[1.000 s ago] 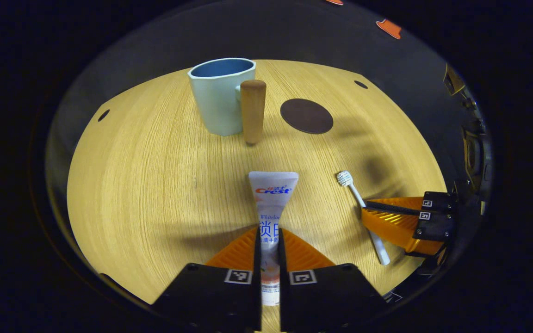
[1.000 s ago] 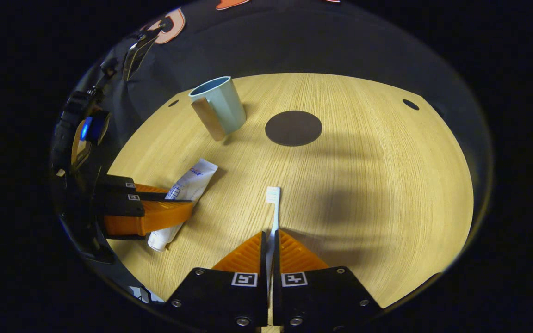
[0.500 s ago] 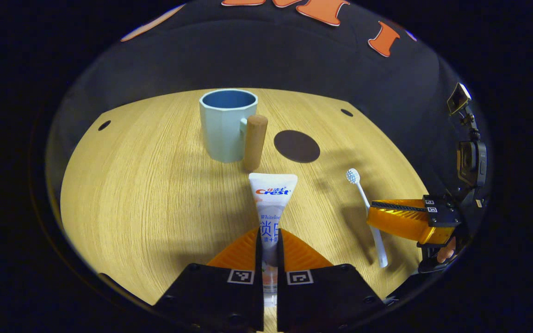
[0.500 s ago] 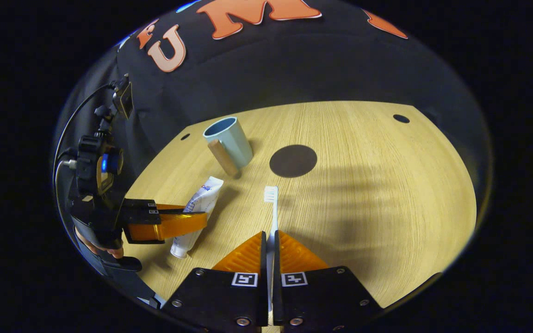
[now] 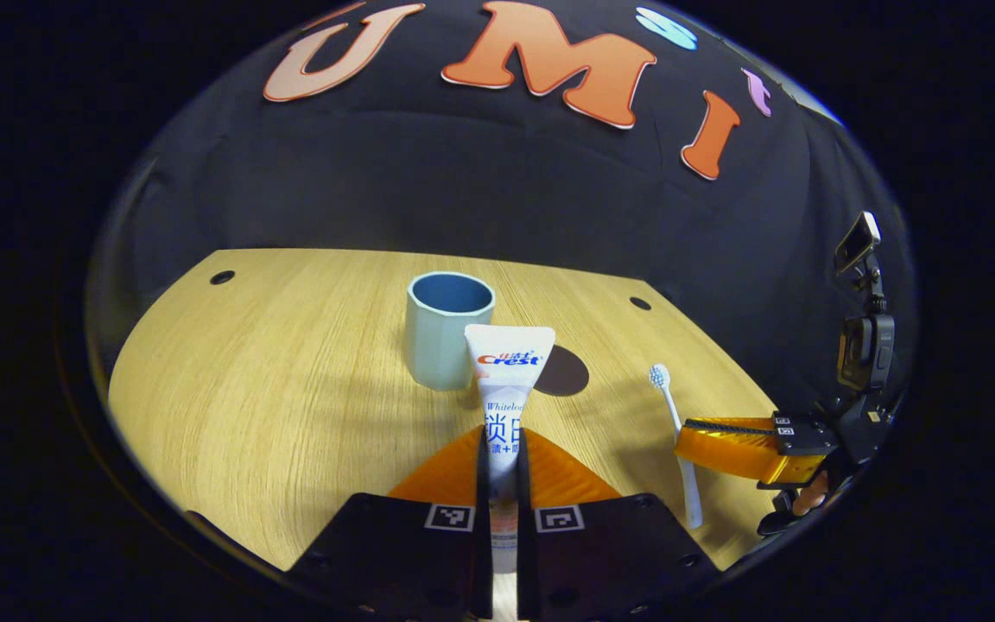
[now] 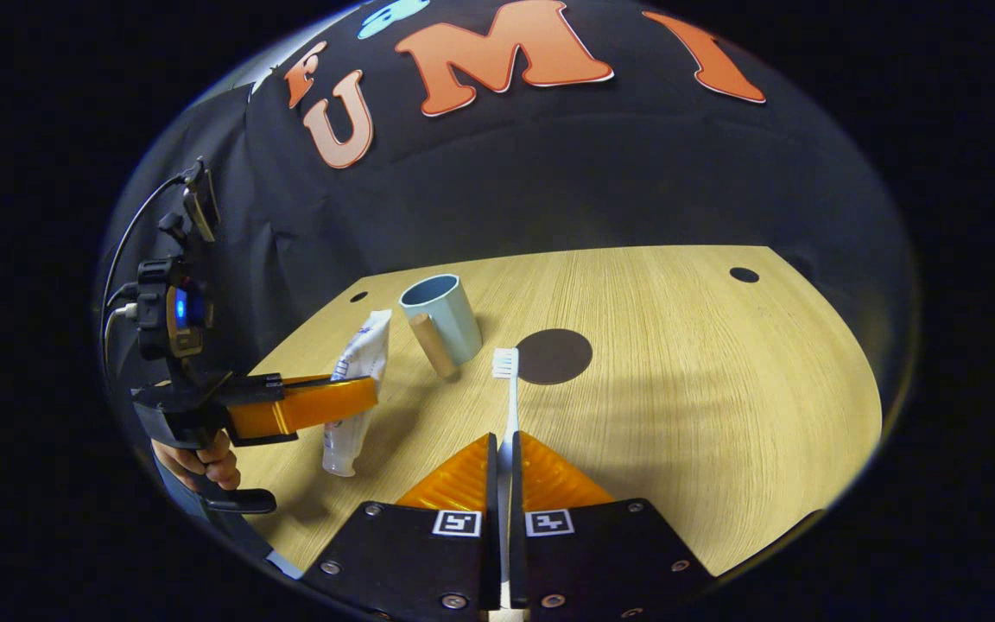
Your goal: Put the toothbrush and toothpaste on the desktop into the cup, then pick up the cup and place it on the coaster on the desktop.
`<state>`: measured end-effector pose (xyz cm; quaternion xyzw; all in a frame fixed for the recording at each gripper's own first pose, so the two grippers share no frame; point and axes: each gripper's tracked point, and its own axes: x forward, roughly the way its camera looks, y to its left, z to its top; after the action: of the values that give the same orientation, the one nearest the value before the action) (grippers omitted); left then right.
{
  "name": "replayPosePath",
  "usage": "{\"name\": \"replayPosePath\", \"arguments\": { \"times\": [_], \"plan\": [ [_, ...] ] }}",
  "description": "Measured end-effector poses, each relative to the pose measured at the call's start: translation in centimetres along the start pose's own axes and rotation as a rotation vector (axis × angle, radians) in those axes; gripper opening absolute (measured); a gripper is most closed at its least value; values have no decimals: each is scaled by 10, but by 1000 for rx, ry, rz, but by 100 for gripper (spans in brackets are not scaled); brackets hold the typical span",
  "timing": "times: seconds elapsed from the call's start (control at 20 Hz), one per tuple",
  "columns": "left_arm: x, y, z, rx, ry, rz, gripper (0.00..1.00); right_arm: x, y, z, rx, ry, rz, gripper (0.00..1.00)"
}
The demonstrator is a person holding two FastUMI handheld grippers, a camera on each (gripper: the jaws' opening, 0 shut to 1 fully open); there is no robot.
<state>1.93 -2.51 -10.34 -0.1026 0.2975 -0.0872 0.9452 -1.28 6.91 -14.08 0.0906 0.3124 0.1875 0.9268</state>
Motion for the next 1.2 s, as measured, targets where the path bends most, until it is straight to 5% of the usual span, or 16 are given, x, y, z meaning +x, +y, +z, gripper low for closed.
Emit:
{"name": "replayPosePath", "arguments": {
  "times": [0.55, 0.95, 1.2],
  "plan": [
    [-35, 19, 57, 34, -295, 15, 10, -21, 1, 64, -87, -299, 0, 4],
    [-30, 10, 125, 35, -459, 18, 11, -26, 6, 89, -25, -377, 18, 5],
    [-11, 25, 165, 72, -572, 82, 10, -35, -1, 92, -34, -405, -9, 4]
  ]
}}
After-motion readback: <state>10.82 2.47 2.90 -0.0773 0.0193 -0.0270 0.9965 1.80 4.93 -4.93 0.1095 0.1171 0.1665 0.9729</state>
